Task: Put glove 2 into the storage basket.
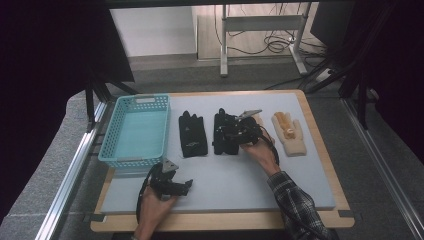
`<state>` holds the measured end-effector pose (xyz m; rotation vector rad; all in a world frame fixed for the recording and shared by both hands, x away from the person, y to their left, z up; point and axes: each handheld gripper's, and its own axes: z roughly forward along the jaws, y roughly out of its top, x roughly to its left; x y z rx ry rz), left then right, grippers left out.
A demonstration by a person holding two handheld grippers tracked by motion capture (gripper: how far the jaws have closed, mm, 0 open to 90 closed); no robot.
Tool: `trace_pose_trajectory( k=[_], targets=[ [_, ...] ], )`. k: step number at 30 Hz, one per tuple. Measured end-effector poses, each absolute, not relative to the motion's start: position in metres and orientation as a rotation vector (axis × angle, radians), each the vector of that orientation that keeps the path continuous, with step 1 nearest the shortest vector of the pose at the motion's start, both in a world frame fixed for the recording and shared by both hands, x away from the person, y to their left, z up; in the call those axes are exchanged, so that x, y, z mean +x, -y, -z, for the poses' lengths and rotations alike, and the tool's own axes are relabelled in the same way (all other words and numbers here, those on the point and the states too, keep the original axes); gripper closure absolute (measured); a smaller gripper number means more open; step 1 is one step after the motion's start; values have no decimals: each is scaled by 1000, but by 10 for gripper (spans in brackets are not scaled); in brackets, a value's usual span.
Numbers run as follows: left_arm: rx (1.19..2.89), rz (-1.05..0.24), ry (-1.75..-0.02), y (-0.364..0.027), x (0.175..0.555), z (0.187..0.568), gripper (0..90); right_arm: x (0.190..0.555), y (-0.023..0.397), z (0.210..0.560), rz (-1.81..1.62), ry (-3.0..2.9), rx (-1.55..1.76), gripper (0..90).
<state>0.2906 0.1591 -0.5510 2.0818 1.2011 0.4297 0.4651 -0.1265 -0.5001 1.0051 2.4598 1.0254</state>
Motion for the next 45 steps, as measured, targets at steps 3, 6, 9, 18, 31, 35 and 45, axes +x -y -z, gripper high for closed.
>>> trace_pose_trajectory(
  k=[3, 6, 9, 18, 31, 35, 45],
  targets=[
    [2082, -430, -1201, -159, 291, 551, 49, 474, 120, 503, -1006, -2459, 1006, 335],
    [2080, -429, -1201, -159, 291, 551, 49, 485, 113, 508, -967, -2469, 1016, 267],
    [2085, -429, -1200, -159, 291, 551, 49, 495, 106, 514, -921, -2471, 1013, 215],
    [2080, -429, -1201, -159, 291, 551, 49, 502, 88, 522, -843, -2500, 1063, 298],
    [2080, -428, -1202, -159, 291, 551, 49, 494, 90, 512, -850, -2487, 1073, 824],
    [2082, -429, -1202, -159, 291, 551, 49, 489, 98, 503, -900, -2479, 1080, 827],
    [2082, -430, -1200, -159, 291, 551, 49, 459, 102, 465, -1018, -2458, 1038, 826]
  ],
)
